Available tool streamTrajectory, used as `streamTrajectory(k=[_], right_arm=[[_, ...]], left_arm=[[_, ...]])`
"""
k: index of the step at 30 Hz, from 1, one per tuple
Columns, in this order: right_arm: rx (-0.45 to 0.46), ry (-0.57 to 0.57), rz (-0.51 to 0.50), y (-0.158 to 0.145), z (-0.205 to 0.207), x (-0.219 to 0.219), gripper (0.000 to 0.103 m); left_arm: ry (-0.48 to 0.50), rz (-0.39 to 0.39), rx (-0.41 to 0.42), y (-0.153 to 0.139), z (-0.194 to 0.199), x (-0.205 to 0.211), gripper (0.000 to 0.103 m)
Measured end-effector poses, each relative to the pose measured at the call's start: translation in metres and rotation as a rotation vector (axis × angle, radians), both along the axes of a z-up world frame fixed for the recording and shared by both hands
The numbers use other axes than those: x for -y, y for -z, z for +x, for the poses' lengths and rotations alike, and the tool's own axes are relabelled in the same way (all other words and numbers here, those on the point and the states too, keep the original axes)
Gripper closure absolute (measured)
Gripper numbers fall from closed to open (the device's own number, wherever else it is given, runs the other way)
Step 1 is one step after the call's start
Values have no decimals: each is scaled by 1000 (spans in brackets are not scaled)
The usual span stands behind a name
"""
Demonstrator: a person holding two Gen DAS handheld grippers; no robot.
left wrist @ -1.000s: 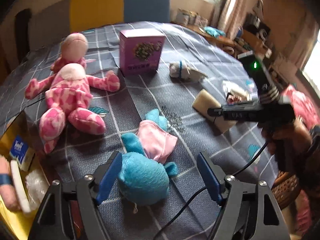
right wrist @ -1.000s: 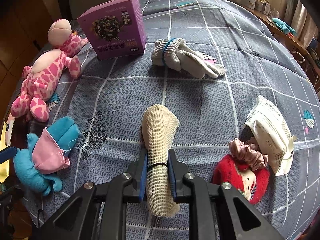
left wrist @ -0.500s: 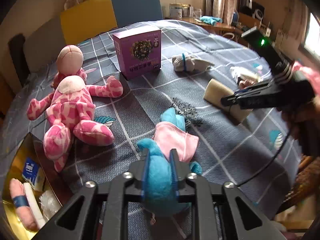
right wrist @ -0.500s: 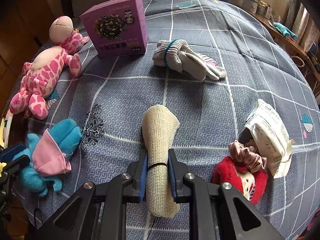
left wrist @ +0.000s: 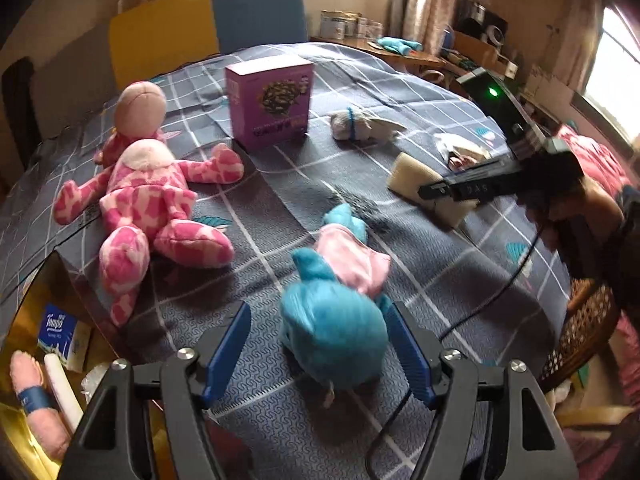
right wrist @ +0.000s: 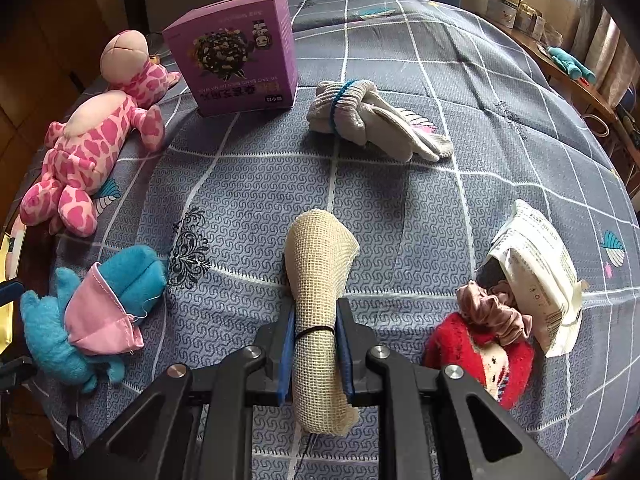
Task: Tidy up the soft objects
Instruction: 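Carry the blue plush toward the gold tray with the left gripper while the right holds the roll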
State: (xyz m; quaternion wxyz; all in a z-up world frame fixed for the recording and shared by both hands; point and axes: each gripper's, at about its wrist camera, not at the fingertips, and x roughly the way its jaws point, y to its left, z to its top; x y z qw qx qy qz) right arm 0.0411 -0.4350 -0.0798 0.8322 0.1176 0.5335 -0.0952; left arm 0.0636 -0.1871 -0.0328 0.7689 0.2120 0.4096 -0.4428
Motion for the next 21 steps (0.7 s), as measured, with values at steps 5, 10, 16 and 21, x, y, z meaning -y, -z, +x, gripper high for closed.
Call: streamTrajectory(k=[5,10,16,21], right_arm=[[-1,-5,-4,0,0,0,85],[-1,-12,-12,0,0,-1,85],[1,-16,-18,-1,0,-1,85],[2,-30,-45,-2,0,-6,85]], left_arm=[[62,87,-18,17,-2,13,27],[42,84,-58,32,1,28,56],[-16,-48,-50,3,-9,-1,59],[-162,-207,-24,-43,-10,-65,56]])
